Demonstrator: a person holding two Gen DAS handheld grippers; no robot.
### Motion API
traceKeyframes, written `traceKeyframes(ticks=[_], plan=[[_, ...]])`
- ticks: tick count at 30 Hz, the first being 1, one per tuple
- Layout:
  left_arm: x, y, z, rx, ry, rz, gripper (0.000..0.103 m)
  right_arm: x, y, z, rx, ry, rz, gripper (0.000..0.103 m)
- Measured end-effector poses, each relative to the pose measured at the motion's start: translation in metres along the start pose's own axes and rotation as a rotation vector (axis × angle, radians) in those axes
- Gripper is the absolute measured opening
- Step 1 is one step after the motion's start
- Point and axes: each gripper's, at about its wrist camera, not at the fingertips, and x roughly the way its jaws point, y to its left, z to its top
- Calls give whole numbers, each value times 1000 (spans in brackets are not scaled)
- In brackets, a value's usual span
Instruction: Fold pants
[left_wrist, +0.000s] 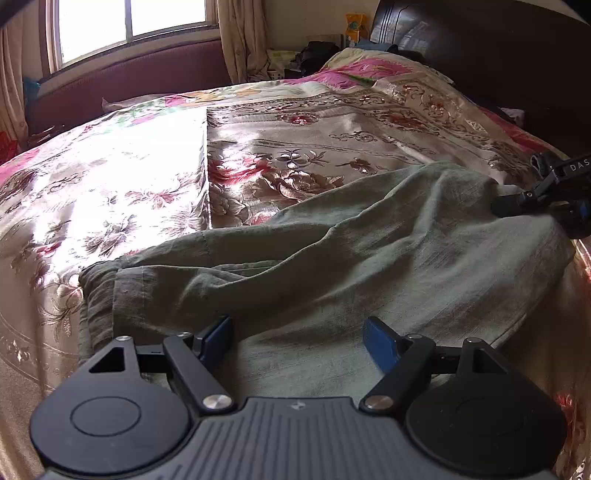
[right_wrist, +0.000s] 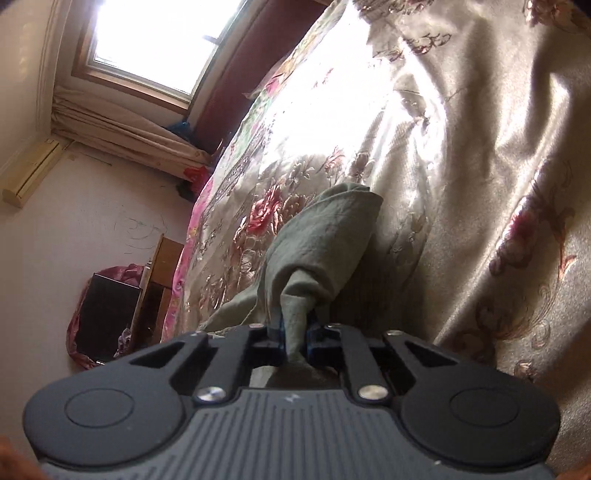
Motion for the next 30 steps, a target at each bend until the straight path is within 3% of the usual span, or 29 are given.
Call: traceKeyframes(ticks=[3,6,9,10,12,15,21,25,30], plan=[[-1,-2,2,15,-19,12,91,23,-12,4,12,79,-80,22],[-5,-1,4,1,-42,-12,91,38,-12,3,-21,111,-54,36],[0,-2,2,-5,-27,2,91,49,-11,2,-12,124,-26,39],[2,-3,1,-8,-17,6,91,52,-9,2,-15,119,-29,38],[8,-5,-1,0,6,26,91,49,-6,1,-7,112,-50,13],[11,-8,1,-2,15,31,91,35,7,0,-6,77,-23,10],[11,-5,4,-70,7,18,91,25,71,6,-183,28,-87,9],[-3,7,-3,-98,-31,19,91,46,127,-7,-316,68,-107,9],[-16,42,-12,-160,-59,74,91,89,175,-31,-383,150,-58,9]])
